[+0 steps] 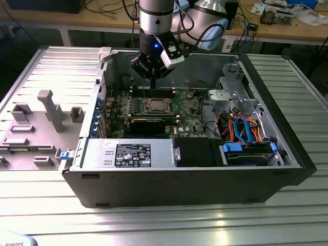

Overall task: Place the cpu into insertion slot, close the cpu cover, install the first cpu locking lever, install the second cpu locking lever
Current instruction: 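Install the first cpu locking lever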

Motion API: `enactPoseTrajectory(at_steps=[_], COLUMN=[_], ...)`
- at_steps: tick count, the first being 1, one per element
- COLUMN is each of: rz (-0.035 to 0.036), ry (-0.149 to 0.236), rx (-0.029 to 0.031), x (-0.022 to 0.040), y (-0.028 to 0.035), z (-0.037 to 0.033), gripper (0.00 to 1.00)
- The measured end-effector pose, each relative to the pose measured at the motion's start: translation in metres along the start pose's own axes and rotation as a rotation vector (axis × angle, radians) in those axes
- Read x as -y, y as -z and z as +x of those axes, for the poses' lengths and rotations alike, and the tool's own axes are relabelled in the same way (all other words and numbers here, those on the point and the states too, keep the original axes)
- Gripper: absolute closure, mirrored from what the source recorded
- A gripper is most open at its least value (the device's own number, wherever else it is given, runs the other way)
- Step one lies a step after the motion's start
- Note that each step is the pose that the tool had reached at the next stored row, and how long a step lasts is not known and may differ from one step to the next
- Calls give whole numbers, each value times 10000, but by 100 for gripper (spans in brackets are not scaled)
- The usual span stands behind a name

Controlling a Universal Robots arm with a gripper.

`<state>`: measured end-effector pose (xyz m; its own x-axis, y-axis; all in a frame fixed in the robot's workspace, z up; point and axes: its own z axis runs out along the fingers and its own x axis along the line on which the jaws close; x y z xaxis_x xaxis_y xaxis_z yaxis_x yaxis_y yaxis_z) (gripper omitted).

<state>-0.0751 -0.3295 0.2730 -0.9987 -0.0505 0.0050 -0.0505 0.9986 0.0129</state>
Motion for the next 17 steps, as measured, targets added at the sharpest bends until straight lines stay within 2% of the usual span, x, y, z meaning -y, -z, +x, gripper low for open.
enactPoseTrajectory(at_steps=[6,17], rz=[1,1], ry=[11,41], rx=[-1,-1], x=[-3,-3], y=[0,0], z=[51,54], gripper=[89,89])
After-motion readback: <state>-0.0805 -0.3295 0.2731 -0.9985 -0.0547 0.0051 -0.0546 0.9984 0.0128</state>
